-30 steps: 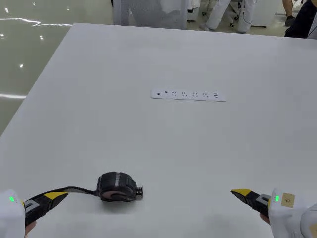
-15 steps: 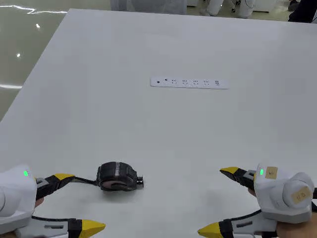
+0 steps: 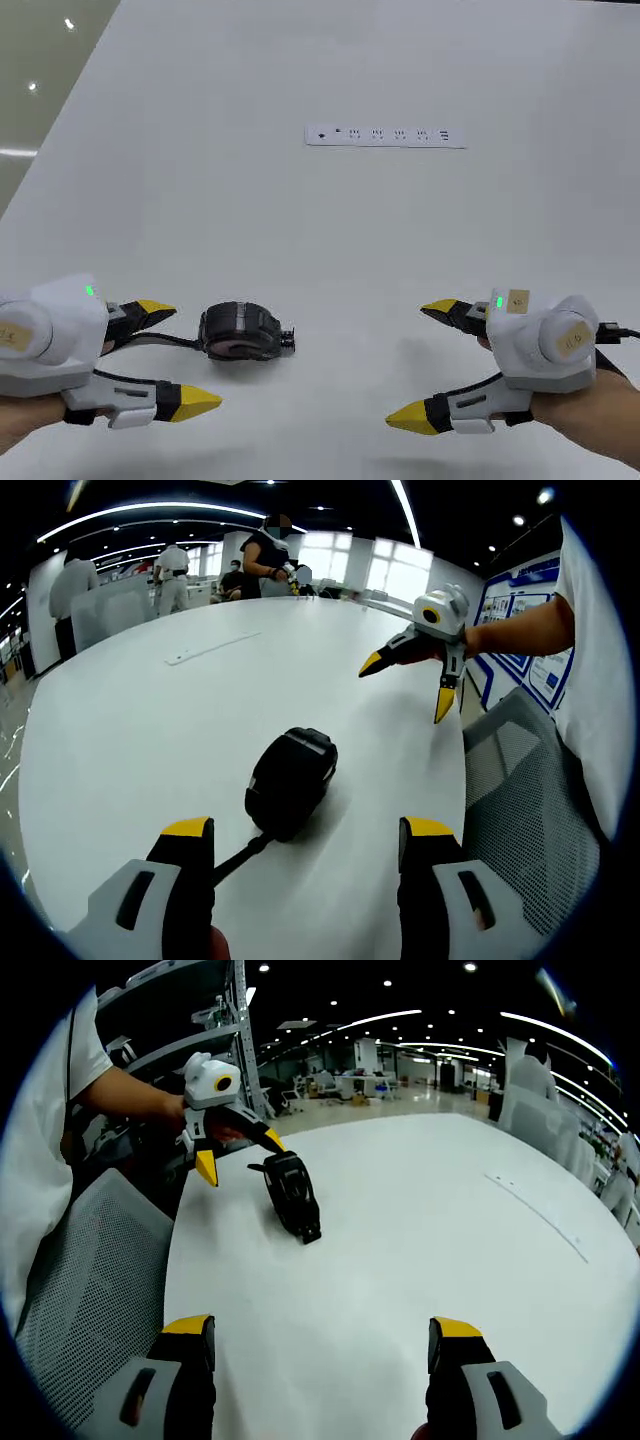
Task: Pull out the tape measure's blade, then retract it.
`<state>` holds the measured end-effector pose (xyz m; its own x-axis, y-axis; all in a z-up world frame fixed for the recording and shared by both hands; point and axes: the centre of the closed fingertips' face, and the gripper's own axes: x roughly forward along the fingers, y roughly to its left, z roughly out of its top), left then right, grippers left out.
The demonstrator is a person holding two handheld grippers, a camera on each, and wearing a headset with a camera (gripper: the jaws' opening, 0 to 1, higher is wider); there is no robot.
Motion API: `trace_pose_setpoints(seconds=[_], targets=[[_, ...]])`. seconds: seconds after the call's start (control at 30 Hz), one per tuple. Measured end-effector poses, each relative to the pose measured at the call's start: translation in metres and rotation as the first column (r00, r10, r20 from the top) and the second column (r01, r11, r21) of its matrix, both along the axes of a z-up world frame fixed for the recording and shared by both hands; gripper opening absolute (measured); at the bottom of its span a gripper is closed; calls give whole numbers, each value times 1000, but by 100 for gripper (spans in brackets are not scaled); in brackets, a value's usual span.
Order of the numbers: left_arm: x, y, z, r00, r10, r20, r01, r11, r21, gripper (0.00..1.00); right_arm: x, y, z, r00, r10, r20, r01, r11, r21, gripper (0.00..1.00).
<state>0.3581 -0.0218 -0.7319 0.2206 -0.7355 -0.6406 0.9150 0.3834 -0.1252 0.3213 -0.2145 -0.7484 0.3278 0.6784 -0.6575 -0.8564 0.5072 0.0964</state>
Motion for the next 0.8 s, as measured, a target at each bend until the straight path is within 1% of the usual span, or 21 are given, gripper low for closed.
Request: trace_pose_setpoints(seconds=[0.07,0.13,0.2,0.27,0.33,0.37,0.4,0.47,0.5,0.63,0.73,0.8], targets=[[3,-2,-2,1000,-22,9,22,1000,13,71,3,3,0,1000,12,3,-12,1000,0,87],[7,-4,-3,999,-39,19,38,999,23,68,6,7,0,1000,24,4,-24,1000,0,87],[9,-7,-5,998,-54,12,54,998,26,66,10,10,0,999,33,5,-33,999,1,86],[11,-10,-8,996,-85,24,84,996,43,65,13,13,-1,999,41,5,-41,999,2,86],[11,-13,-10,994,-107,22,105,993,51,62,15,17,-1,999,50,5,-50,999,3,86],[12,-14,-12,993,-115,26,114,992,57,60,16,18,-1,999,53,4,-53,999,4,86],[14,-15,-13,991,-126,37,124,990,70,58,17,19,-2,998,56,4,-57,998,4,86],[13,-18,-17,988,-152,28,150,986,76,55,19,22,-2,998,64,4,-64,998,5,86],[14,-19,-18,986,-160,34,157,984,80,52,19,23,-2,998,67,4,-67,998,5,86],[18,-21,-23,982,-183,44,178,979,97,47,20,25,-3,997,72,1,-72,997,8,86],[21,-22,-26,981,-191,44,185,977,104,41,20,27,-3,997,73,-1,-73,997,11,86],[23,-22,-27,981,-191,46,185,977,108,40,20,27,-5,997,73,-3,-73,997,11,86]])
